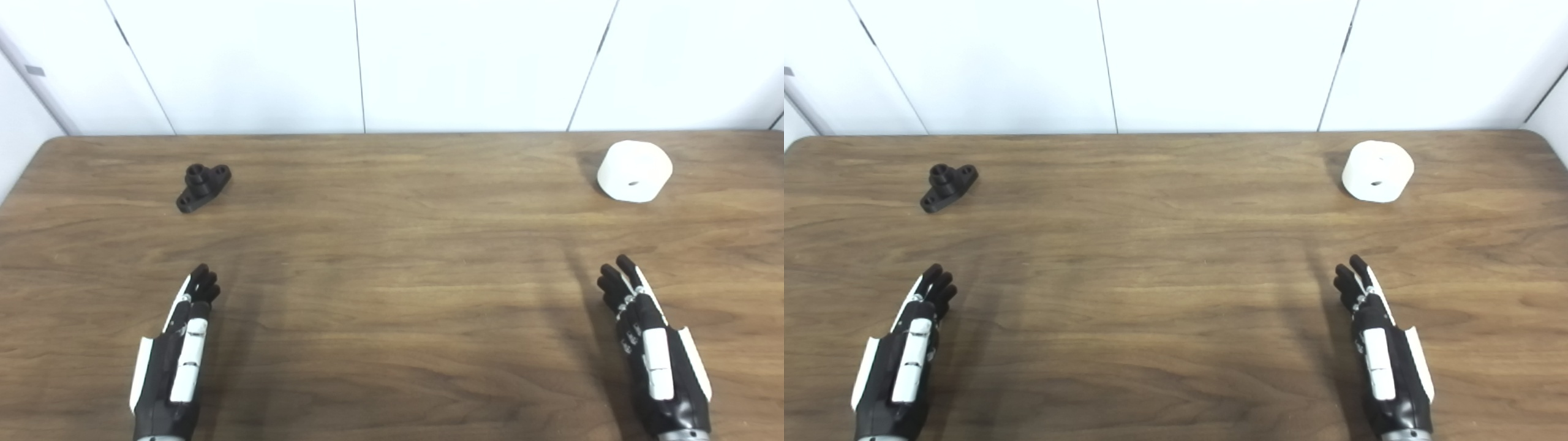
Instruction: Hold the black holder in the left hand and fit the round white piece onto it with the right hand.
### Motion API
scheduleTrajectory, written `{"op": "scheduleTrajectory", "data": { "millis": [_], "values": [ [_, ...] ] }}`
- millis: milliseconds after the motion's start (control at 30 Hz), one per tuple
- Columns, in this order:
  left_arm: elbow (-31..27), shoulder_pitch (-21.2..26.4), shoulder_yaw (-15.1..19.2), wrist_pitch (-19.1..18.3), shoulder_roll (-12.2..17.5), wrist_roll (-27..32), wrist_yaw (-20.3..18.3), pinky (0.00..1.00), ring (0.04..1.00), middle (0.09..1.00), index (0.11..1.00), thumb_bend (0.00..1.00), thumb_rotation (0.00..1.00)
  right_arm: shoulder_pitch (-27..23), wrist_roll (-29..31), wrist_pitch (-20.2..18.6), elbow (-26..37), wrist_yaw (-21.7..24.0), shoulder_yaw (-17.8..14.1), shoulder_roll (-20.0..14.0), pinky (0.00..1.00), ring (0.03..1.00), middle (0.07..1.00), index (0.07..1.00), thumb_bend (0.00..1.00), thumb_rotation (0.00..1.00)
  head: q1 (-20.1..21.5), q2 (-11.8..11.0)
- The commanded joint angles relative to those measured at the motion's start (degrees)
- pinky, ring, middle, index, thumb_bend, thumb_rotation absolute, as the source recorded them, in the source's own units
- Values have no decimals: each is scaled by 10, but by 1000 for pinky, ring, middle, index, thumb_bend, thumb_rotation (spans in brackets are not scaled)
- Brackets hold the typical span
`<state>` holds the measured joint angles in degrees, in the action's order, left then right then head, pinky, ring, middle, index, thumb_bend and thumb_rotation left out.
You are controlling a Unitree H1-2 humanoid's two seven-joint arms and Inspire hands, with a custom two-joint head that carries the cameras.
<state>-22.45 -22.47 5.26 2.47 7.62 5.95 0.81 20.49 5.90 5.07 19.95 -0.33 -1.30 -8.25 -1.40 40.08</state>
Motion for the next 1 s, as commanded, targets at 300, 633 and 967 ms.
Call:
{"op": "scheduleTrajectory", "data": {
  "millis": [300, 633, 967],
  "values": [
    [-14, -6, -14, 20, -29, -30, 13, 996, 935, 935, 946, 429, 833, 0, 13, 51, -14, 9, -13, 7, 998, 936, 934, 964, 560, 1000, -67, -47],
    [15, -12, -33, 59, -31, -42, 14, 967, 940, 946, 954, 405, 797, -1, 26, 63, -38, 17, -21, 2, 1000, 948, 947, 972, 568, 1000, -101, -85],
    [36, -13, -40, 78, -30, -60, 20, 964, 936, 940, 956, 409, 782, -3, 27, 70, -54, 24, -25, 2, 1000, 957, 957, 981, 589, 1000, -113, -103]
  ]
}}
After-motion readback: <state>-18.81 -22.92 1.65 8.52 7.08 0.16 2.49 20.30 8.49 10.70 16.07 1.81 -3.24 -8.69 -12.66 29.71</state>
